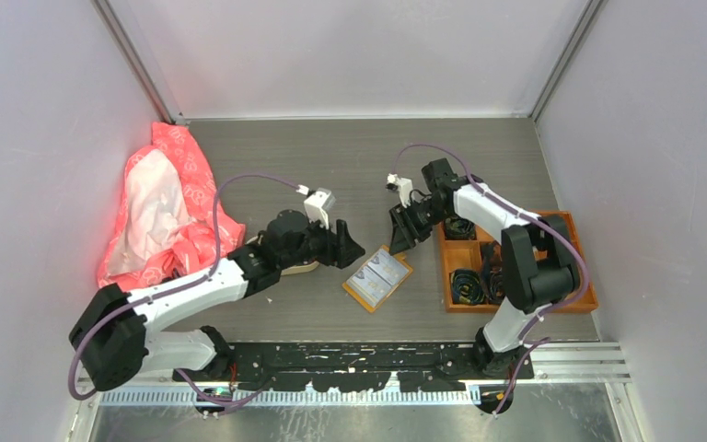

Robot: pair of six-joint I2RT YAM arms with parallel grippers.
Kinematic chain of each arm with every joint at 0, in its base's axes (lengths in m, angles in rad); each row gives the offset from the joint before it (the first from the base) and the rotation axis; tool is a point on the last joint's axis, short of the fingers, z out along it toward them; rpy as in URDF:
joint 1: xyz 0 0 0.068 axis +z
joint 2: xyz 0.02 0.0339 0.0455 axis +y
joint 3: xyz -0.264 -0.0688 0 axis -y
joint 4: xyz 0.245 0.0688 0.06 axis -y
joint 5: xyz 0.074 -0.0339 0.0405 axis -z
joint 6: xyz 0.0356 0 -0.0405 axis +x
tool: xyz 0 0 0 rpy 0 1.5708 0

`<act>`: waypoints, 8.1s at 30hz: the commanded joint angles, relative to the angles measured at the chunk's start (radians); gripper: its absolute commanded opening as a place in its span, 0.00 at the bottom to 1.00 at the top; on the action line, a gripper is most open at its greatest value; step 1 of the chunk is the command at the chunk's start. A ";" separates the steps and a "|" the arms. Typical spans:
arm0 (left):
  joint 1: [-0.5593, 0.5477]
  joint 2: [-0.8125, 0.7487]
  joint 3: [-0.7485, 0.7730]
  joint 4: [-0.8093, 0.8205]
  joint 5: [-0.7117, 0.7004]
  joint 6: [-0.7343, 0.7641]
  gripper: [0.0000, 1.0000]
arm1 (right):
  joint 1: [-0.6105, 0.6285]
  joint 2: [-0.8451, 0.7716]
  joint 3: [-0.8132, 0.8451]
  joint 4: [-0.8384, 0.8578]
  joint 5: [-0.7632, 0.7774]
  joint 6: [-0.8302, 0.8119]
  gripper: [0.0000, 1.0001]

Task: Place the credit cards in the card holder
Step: Insert the credit card into the card holder.

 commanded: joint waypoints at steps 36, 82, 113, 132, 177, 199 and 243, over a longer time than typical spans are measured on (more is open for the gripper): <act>-0.191 0.251 -0.370 0.533 -0.104 -0.339 0.39 | 0.147 0.171 0.116 -0.095 0.276 0.056 0.43; -0.137 0.187 -0.297 0.305 -0.149 -0.237 0.38 | 0.081 0.191 0.159 -0.191 -0.053 0.084 0.33; -0.135 0.066 -0.251 0.304 -0.103 -0.210 0.41 | 0.108 0.103 0.102 -0.049 0.154 0.197 0.10; -0.074 0.410 -0.084 0.420 0.016 -0.211 0.37 | 0.121 0.130 0.122 -0.118 -0.014 0.160 0.34; -0.010 0.489 -0.096 0.494 0.108 -0.223 0.37 | 0.097 0.099 0.145 -0.191 0.022 0.069 0.49; -0.010 0.489 -0.092 0.498 0.119 -0.218 0.36 | 0.098 0.149 0.164 -0.226 -0.053 0.067 0.25; -0.001 0.446 -0.073 0.527 0.149 -0.242 0.51 | 0.126 0.190 0.154 -0.204 0.048 0.070 0.25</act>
